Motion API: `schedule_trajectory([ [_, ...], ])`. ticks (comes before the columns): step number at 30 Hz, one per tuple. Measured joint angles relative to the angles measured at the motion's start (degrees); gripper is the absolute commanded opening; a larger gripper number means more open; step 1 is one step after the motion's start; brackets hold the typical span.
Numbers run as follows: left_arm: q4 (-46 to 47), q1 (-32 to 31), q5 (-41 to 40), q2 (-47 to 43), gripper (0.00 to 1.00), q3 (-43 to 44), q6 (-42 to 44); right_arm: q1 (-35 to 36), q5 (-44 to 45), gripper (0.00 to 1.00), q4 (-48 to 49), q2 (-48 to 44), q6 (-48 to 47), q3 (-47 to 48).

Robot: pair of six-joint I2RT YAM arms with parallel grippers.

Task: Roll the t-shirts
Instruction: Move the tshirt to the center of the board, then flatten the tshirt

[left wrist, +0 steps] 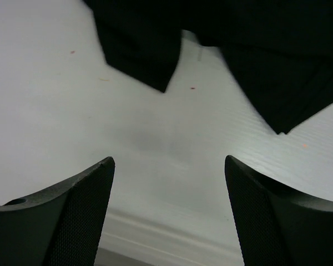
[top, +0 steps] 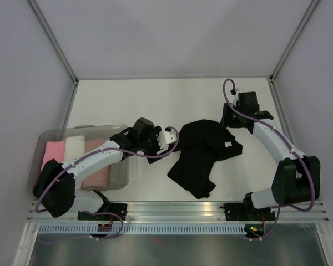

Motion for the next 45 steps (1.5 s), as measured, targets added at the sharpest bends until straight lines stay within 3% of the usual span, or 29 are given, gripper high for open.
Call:
schedule_trajectory([
  [2, -0.8, -2.8, 1.2, 0.1, 0.86, -1.1, 1.2, 2.3, 1.5, 0.52, 1.3, -4.0, 1.0, -2.0],
  [5, -1.3, -4.1, 2.0, 1.4, 0.86, -1.5, 1.9, 8.3, 2.5, 0.63, 3.8, -5.8, 1.9, -2.6],
  [12, -1.3, -2.8, 0.9, 1.8, 0.85, -2.4, -3.1, 19.1, 4.7, 0.71, 5.5, 7.1, 2.5, -1.4],
  [21, -1.5, 8.7, 0.4, -7.5, 0.84, -5.0, -15.5, 32.9, 7.0, 0.71, 7.9, 19.5, 0.3, 7.8],
  [29, -0.8, 9.4, 1.1, -18.2, 0.85, -7.8, -21.3, 39.2, 12.0, 0.68, 8.7, 28.5, -1.8, 13.7],
  [32, -0.5, 9.5, 1.5, -20.5, 0.85, -9.0, -22.6, 40.3, 13.4, 0.63, 8.6, 29.3, -1.8, 14.3],
  [35, -0.5, 9.5, 1.5, -20.8, 0.85, -9.6, -23.2, 40.4, 14.4, 0.37, 8.7, 29.7, -1.9, 14.8],
  [36, -0.5, 9.5, 1.5, -20.7, 0.85, -9.7, -23.2, 40.3, 14.6, 0.19, 8.7, 29.7, -1.8, 14.8],
  [38, -0.2, 9.5, 1.5, -20.5, 0.85, -9.6, -23.2, 40.1, 15.1, 0.02, 8.7, 29.7, -1.7, 14.7],
  [45, 0.7, 9.5, 2.7, -19.3, 0.82, -9.6, -23.1, 40.0, 15.2, 0.00, 7.9, 29.1, -0.5, 14.9],
])
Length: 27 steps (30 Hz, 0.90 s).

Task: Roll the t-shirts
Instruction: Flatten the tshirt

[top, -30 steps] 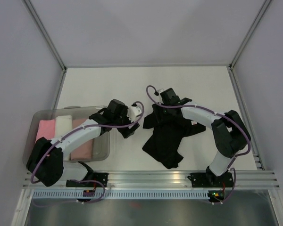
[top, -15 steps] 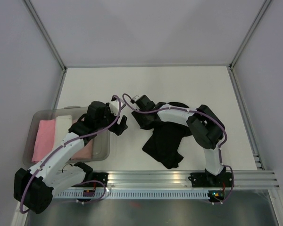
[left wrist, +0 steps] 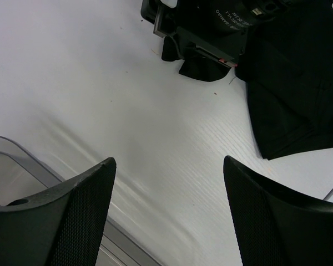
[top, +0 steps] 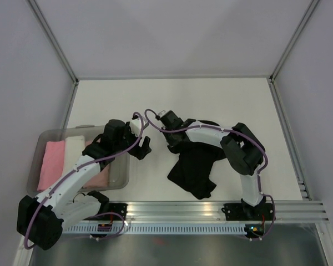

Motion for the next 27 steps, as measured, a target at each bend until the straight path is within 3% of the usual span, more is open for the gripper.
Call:
schedule_trajectory([
  [7, 0.2, 0.0, 1.9, 2.6, 0.80, 1.3, 1.4, -2.8, -3.1, 0.00, -3.1, -8.7, 2.1, 0.6],
  [14, 0.1, -1.5, 3.6, 10.7, 0.82, 8.3, 3.8, -16.7, -6.7, 0.00, -3.1, -26.8, 4.9, -2.8],
  [20, -0.2, -10.0, 1.2, 21.7, 0.88, 17.0, 6.8, -26.3, -6.7, 0.00, -9.8, -40.2, 5.3, -9.7],
  [27, -1.4, -19.7, -2.1, 35.8, 0.93, 25.4, 6.6, -33.2, -6.7, 0.00, -16.0, -49.1, 4.2, -9.8],
])
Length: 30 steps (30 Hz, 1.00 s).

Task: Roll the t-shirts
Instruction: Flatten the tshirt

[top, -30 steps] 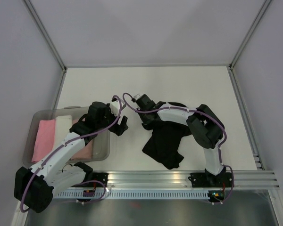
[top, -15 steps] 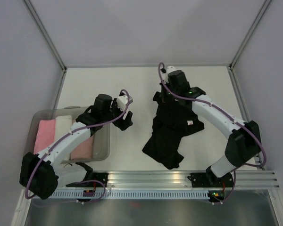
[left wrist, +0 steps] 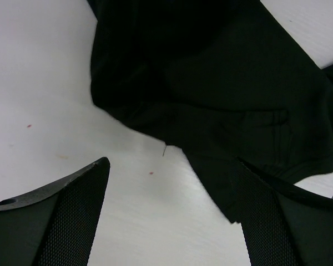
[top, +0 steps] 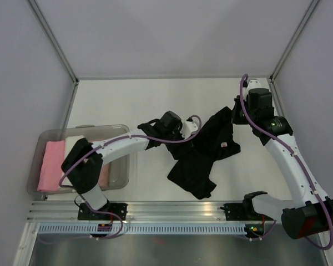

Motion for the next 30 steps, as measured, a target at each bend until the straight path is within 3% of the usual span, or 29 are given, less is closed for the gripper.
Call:
schedule_trajectory([
  [9, -2.6, -3.4, -6.8, 12.8, 0.99, 10.4, -7.1, -0.3, 0.0, 0.00, -4.6, -2.6, -0.9, 0.1],
  [15, -3.3, -5.3, -14.0, 17.6, 0.89, 12.9, -9.8, -1.7, 0.8, 0.00, -7.3, -5.1, -1.5, 0.7],
  [18, -4.0, -5.3, -14.9, 17.9, 0.75, 11.9, -10.4, -2.7, 1.6, 0.00, -9.2, -5.2, -2.3, 2.6],
  [19, -4.1, -5.3, -15.0, 17.9, 0.65, 11.7, -10.5, -3.0, 1.8, 0.00, -9.6, -5.2, -2.6, 3.2],
  [24, -4.2, -5.0, -15.3, 17.4, 0.37, 10.0, -10.3, -6.1, 3.0, 0.00, -10.8, -5.1, -4.2, 7.7],
  [27, -4.3, -4.4, -15.5, 15.2, 0.15, 8.3, -8.9, -8.9, 2.5, 0.00, -10.6, -4.1, -4.9, 9.9],
  [28, -4.6, -4.0, -15.7, 14.2, 0.03, 8.2, -8.0, -9.9, 1.8, 0.00, -10.0, -3.4, -4.9, 10.4],
  [30, -4.6, -3.1, -16.1, 12.1, 0.02, 8.2, -5.4, -11.9, 0.3, 0.00, -8.6, -1.0, -4.9, 11.0],
])
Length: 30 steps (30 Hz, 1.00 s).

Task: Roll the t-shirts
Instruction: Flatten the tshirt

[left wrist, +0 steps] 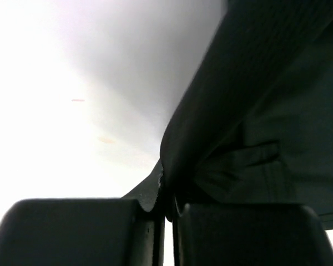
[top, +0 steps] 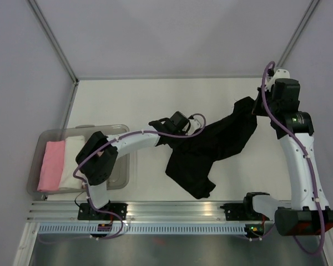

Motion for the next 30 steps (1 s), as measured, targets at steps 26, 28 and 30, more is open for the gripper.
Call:
schedule_trajectory([
  [26, 21.2, 17.0, 0.9, -3.1, 0.05, 19.3, 38.6, -8.0, -6.6, 0.00, 24.3, 7.6, -5.9, 13.1],
  [28, 20.9, 16.7, 2.2, -4.0, 0.15, 11.8, 40.4, -8.0, -6.9, 0.00, 25.3, 3.8, -4.7, 2.0],
  [30, 18.9, 16.2, 3.7, -4.1, 0.53, 4.6, 42.7, -8.0, -7.2, 0.00, 23.6, 1.4, -3.1, -8.2],
])
